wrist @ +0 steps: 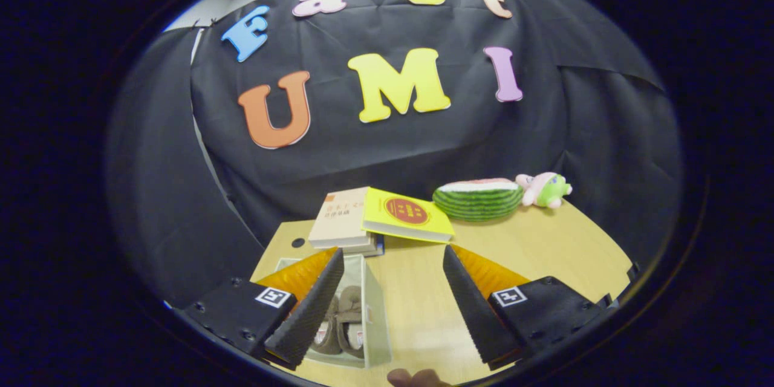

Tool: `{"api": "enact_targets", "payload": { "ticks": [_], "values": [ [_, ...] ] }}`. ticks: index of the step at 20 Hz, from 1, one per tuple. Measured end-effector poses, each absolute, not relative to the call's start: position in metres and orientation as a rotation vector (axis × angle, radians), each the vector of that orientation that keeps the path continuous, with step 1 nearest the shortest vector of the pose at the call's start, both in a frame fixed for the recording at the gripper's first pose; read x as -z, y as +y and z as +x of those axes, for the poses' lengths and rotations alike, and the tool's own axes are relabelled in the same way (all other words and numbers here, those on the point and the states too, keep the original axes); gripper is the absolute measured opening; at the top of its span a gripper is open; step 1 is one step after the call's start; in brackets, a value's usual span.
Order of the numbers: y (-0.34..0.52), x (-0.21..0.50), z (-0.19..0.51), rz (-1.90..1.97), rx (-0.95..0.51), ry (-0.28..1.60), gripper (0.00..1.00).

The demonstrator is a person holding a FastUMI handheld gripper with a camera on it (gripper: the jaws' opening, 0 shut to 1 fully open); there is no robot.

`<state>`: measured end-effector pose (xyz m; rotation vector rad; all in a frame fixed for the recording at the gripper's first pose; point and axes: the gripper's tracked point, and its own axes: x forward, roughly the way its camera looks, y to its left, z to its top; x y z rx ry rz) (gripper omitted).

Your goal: Open the storage box then place both shoes into the box .Put the left shoe in first, then the right shoe, with the right side of both shoes facing outward in a uniform manner.

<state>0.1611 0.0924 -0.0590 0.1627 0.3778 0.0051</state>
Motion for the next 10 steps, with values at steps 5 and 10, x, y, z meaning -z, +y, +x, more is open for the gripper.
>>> {"api": "enact_targets", "payload": {
  "ticks": [5, 10],
  "values": [
    [0.068, 0.019, 0.141, 0.093, -0.014, 0.244, 1.00],
    [0.053, 0.008, 0.108, 0.049, 0.013, 0.202, 1.00]
  ]
}}
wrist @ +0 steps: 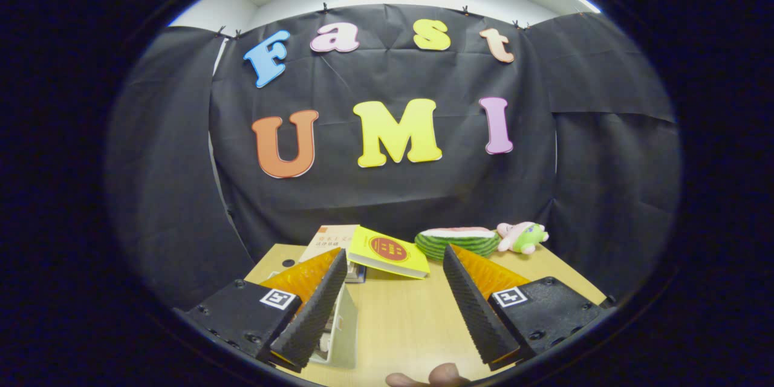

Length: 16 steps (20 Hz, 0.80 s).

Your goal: Open the storage box then place both shoes into the box .Put the left shoe in first, then the right shoe, with the right side of both shoes facing outward in a uniform manner.

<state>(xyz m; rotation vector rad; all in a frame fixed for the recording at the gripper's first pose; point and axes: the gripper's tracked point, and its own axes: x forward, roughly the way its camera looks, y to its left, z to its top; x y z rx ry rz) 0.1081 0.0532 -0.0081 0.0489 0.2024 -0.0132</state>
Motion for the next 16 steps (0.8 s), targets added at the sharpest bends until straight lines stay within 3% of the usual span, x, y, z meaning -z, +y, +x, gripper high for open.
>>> {"api": "enact_targets", "payload": {
  "ticks": [16],
  "values": [
    [0.057, -0.012, -0.019, -0.138, -0.051, 0.022, 1.00]
  ]
}}
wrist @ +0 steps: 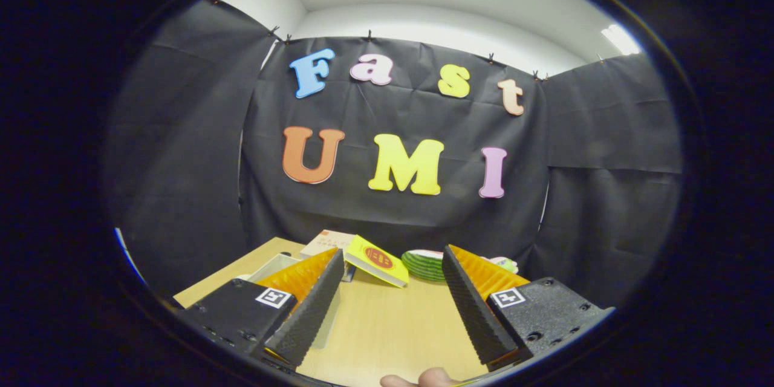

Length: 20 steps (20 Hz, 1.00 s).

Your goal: Open the storage box then place both shoes into the box .Put the left shoe in first, then the right shoe, with the right side of both shoes facing outward in a uniform manner.

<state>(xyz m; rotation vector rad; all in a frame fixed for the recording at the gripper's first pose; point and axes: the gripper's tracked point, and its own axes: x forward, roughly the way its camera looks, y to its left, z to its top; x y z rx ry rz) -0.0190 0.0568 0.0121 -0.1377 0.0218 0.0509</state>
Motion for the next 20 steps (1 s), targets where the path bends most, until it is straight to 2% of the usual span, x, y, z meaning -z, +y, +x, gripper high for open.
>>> {"api": "enact_targets", "payload": {
  "ticks": [6, 20],
  "values": [
    [0.041, 0.003, -0.040, -0.125, -0.056, 0.053, 1.00],
    [0.004, 0.023, -0.016, -0.112, 0.000, 0.107, 1.00]
  ]
}}
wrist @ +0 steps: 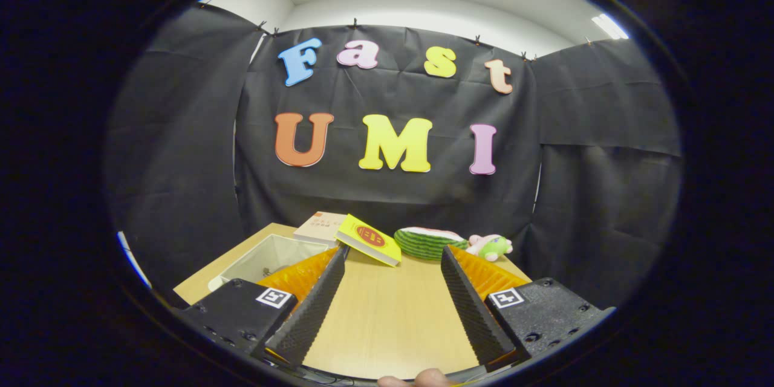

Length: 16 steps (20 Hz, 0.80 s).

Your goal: Open the storage box then place both shoes into the box .Put the left shoe in first, then the right shoe, with the right side of both shoes facing outward in a uniform manner.

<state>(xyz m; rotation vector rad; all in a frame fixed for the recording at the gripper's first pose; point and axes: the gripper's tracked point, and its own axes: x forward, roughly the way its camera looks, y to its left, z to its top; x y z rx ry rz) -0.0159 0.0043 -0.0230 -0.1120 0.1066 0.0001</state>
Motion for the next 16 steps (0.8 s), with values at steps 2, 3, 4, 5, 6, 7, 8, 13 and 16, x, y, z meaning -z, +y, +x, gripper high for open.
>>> {"api": "enact_targets", "payload": {
  "ticks": [2, 3, 4, 5, 6, 7, 8, 13, 16],
  "values": [
    [0.003, 0.020, -0.018, -0.128, 0.009, 0.091, 1.00],
    [0.002, 0.019, -0.018, -0.134, 0.014, 0.087, 1.00],
    [0.002, 0.020, -0.019, -0.133, 0.014, 0.089, 1.00],
    [0.003, 0.021, -0.019, -0.127, 0.009, 0.093, 1.00],
    [0.004, 0.022, -0.018, -0.120, 0.005, 0.097, 1.00],
    [0.003, 0.023, -0.018, -0.114, 0.003, 0.104, 1.00],
    [0.001, 0.023, -0.017, -0.110, 0.007, 0.107, 1.00],
    [-0.005, 0.022, -0.015, -0.119, 0.025, 0.099, 1.00],
    [-0.005, 0.023, -0.015, -0.119, 0.027, 0.097, 1.00]
  ]
}}
